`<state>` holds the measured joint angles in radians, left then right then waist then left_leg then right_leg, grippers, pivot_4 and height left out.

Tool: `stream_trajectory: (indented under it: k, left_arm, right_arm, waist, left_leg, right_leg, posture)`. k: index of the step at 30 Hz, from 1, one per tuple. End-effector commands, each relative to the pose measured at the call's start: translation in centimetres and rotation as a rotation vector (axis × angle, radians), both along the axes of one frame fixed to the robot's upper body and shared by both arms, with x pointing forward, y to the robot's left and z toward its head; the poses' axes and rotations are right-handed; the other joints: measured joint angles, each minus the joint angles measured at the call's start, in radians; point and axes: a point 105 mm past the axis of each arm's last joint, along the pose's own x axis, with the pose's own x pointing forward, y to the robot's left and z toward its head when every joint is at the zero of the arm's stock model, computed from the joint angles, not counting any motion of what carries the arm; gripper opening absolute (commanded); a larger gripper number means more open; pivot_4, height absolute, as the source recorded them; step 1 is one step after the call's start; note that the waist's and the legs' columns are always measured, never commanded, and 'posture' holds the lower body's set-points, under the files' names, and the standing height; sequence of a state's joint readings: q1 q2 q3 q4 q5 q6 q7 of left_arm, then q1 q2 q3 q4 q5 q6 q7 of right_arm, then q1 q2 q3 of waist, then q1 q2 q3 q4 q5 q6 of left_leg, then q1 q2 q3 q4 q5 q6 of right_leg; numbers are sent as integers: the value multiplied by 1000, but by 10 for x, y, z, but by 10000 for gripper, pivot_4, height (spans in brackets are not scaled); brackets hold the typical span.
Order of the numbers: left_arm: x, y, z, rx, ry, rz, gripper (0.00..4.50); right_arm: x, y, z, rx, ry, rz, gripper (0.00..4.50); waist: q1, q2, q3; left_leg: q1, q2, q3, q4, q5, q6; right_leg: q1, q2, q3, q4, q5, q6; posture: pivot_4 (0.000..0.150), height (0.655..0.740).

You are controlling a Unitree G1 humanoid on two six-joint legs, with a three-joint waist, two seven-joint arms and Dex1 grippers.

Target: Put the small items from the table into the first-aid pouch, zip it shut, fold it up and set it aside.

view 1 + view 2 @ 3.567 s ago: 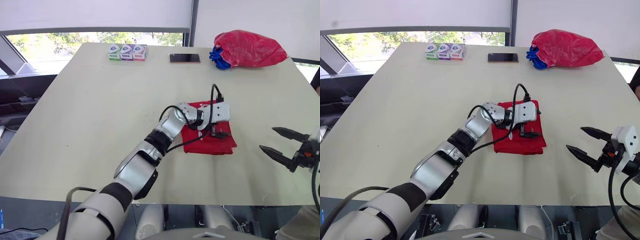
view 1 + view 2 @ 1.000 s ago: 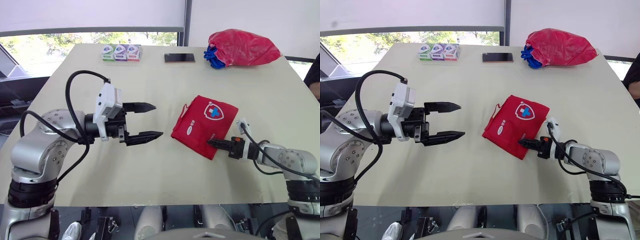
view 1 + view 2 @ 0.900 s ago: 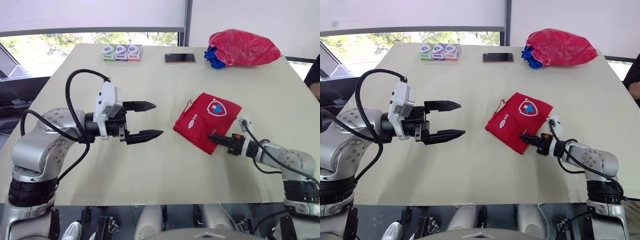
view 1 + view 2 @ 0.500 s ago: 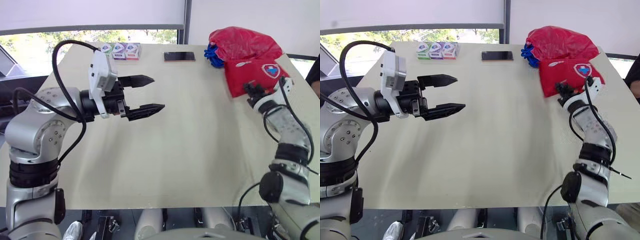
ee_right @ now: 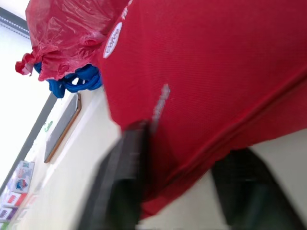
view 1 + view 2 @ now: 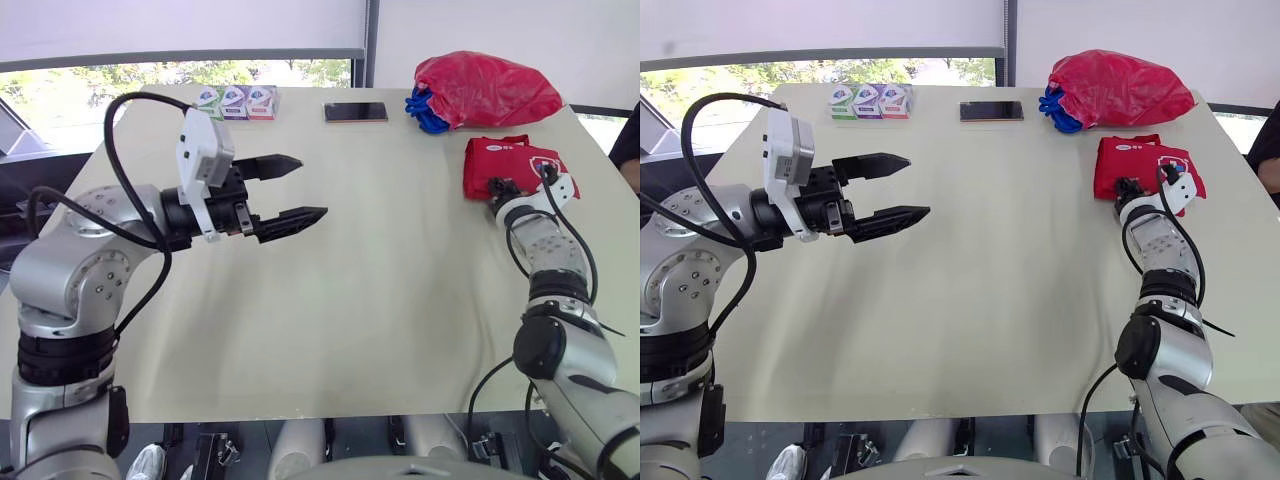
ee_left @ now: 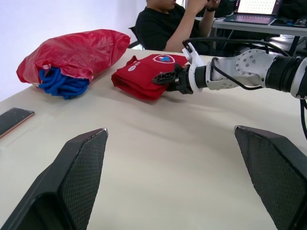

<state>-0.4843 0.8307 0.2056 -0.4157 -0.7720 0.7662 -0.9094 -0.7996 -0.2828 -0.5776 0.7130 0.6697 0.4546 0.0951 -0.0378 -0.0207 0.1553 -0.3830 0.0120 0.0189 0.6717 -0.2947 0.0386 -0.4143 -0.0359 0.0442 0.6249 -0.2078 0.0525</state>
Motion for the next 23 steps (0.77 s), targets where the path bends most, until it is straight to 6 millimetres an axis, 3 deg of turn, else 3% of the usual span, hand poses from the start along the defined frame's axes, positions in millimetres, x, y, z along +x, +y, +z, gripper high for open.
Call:
stream_trajectory:
  k: [1,2,3,7,9,15,19,23]
  left_arm:
    - [-10,5,3,1,-29,-13,45000]
    - [-12,8,-3,6,-16,-10,45000]
    - [-12,11,-8,3,-3,-1,45000]
    - [-8,30,-31,-26,53,126,45000]
    - [-14,40,-43,-34,94,165,45000]
    - [-36,56,-82,-32,173,242,45000]
    - [-45,62,-103,-1,154,299,45000]
    - [-51,63,-115,37,144,315,45000]
  right_arm:
    - [-15,1,22,-171,-87,122,38913]
    - [-24,3,23,-233,-97,177,43347]
    - [-33,6,23,-294,-105,229,44644]
    - [-65,7,34,-798,-255,388,44644]
    - [-87,14,37,-928,-352,513,44644]
    - [-134,8,38,-1059,-493,729,44644]
    - [-160,-4,26,-986,-465,858,44644]
    - [-177,-14,17,-931,-445,874,44644]
  waist:
    - [-1,0,0]
    - [-3,0,0]
    - [-3,1,0]
    - [-3,1,0]
    - [-3,1,0]
    - [3,0,0]
    - [16,0,-1]
    - [25,-1,-1]
  left_leg:
    - [0,0,0,0,0,0]
    - [0,0,0,0,0,1]
    - [0,1,1,0,0,1]
    - [1,1,2,0,-1,2]
    - [2,1,2,0,-1,2]
    - [5,4,4,1,-1,2]
    - [4,4,4,4,-1,2]
    - [5,5,4,5,-1,2]
  right_leg:
    - [0,0,0,0,0,0]
    - [0,0,0,0,0,0]
    - [0,0,0,0,0,0]
    - [0,0,1,0,0,0]
    - [0,0,2,0,0,1]
    - [2,1,2,0,-1,0]
    - [3,0,2,0,-3,-4]
    - [3,1,2,0,-3,-4]
  posture:
    - [1500,7400]
    - [1500,7400]
    - [1500,7400]
    - [1500,7400]
    - [1500,7400]
    - [1500,7400]
    - [1500,7400]
    - [1500,7400]
